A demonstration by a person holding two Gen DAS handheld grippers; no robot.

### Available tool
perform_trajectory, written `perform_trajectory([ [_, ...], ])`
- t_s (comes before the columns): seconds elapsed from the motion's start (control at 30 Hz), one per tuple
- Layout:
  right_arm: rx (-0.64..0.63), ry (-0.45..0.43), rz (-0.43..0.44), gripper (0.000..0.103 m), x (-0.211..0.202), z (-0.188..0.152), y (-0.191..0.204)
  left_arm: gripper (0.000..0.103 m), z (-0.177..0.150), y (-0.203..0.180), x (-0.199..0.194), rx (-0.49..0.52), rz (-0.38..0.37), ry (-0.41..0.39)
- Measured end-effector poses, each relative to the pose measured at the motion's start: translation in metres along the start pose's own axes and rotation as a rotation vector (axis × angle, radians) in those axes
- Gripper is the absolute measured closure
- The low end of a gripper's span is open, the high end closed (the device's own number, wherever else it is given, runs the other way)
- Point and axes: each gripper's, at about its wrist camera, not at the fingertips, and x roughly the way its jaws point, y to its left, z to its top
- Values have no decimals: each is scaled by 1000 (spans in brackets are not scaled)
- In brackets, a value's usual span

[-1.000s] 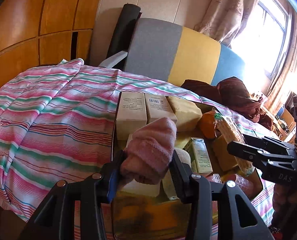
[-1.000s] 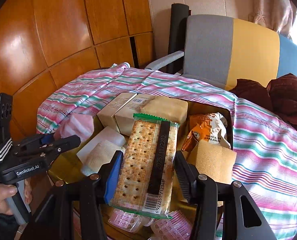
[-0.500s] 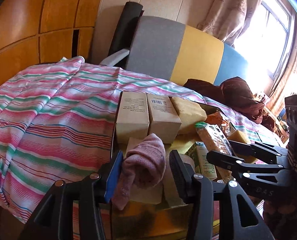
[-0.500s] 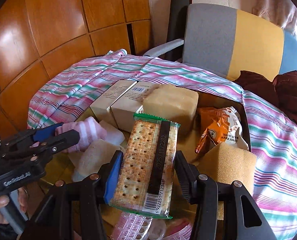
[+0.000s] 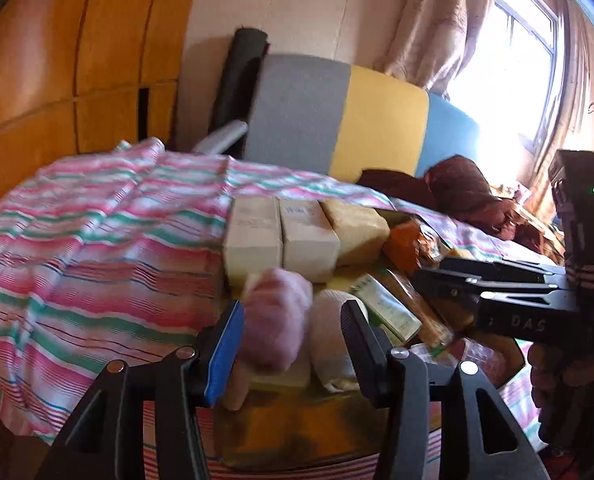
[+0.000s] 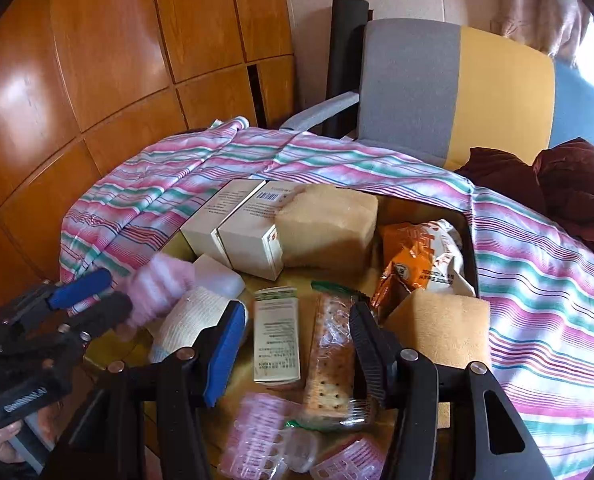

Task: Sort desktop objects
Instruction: 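Open both tools to drop the sock and crackers into the tray, then move both tools back toward the remaining items on the bed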

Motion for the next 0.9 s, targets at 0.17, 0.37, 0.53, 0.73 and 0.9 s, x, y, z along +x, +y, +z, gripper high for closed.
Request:
perform_trajectory([
  [0.17,43,-78,-33,47,-31,-6,-18,52,-1,-4,15,-2,-22,53],
  [0.37,132,-144,-97,44,-65,-18,-58,52,-1,-3,18,-23,-13,57],
  [0.53,225,-147,-157,43,-80,-38,-98,52,2,-8,10,-21,-2,31],
  [0.73,337,-127,-278,42,-100,-78,-154,50,11,-27,0,-3,-50,4],
  [0.9,461,-131,-396,40,-135,-122,-209,47,19,-51,-5,25,-119,-3],
])
